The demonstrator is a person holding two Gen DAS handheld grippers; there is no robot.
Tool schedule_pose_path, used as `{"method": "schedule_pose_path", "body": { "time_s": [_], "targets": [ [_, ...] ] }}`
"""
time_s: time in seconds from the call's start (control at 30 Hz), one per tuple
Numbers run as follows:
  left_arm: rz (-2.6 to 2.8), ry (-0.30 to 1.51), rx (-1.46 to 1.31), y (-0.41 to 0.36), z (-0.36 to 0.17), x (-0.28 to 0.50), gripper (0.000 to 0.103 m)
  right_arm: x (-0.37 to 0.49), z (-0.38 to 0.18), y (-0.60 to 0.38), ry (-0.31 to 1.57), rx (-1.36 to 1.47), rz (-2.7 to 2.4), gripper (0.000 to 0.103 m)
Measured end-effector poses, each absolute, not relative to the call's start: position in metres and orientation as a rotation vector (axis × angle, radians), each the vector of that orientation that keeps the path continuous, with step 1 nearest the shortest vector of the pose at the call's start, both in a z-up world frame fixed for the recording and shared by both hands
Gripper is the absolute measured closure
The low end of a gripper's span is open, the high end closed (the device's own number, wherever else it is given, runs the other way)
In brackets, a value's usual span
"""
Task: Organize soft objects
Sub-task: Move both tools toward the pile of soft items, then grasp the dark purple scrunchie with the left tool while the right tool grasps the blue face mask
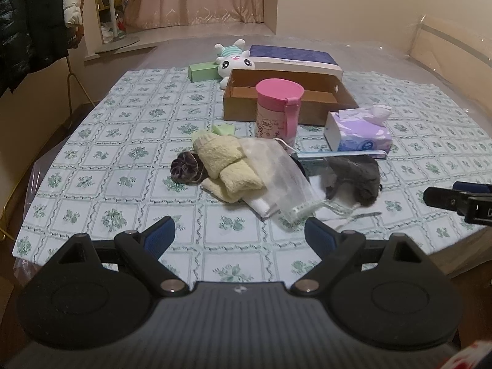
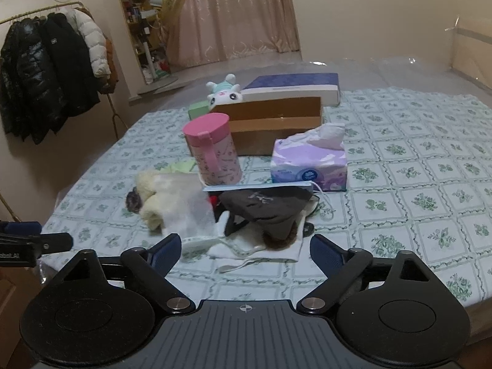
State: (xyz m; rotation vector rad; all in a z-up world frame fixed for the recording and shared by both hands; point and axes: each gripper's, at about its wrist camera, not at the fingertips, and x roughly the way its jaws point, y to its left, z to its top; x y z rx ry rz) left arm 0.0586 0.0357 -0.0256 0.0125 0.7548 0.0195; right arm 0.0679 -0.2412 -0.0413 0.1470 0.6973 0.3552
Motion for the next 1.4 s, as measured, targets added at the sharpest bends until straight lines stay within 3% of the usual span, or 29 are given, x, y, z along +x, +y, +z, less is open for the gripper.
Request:
{"method": "schedule_pose_path", "body": {
  "time_s": [0.3,0.47,0.7,1.1,1.2,1.27,1.33,1.4],
  "targets": [
    [0.022,0.741,0.022,0.049,-0.043,0.096,0.016,0.114,-0.061,-0.239,0.697,0.069,0.362,0.031],
    [0.034,0.743,0.019,0.057,-0.055,0.121,0.017,0.139,-0.075,-0.232,0.682,-0.056,0.365,0.047],
    [0.045,0.767,0.015,0.070,-0.073,0.152,0.019,0.174,-0.091,-0.235,0.720,0.008,0.353,0.054],
    [0.049,0.794,0.028,0.088,-0.100,0.192,0.020,0.206,-0.127,-0.197,0.596,-0.433,0.364,0.066],
    [0.048,0.801,0.031,0.092,-0.105,0.197,0.020,0.213,-0.141,-0.188,0.582,-0.535,0.385,0.079],
    [0.045,0.806,0.030,0.094,-0.109,0.200,0.020,0.216,-0.150,-0.184,0.563,-0.586,0.391,0.095],
    [0.045,0.812,0.029,0.096,-0.113,0.203,0.020,0.220,-0.157,-0.182,0.555,-0.632,0.393,0.103],
    [0.044,0.815,0.030,0.098,-0.116,0.205,0.020,0.220,-0.159,-0.182,0.525,-0.662,0.402,0.103]
  ]
}}
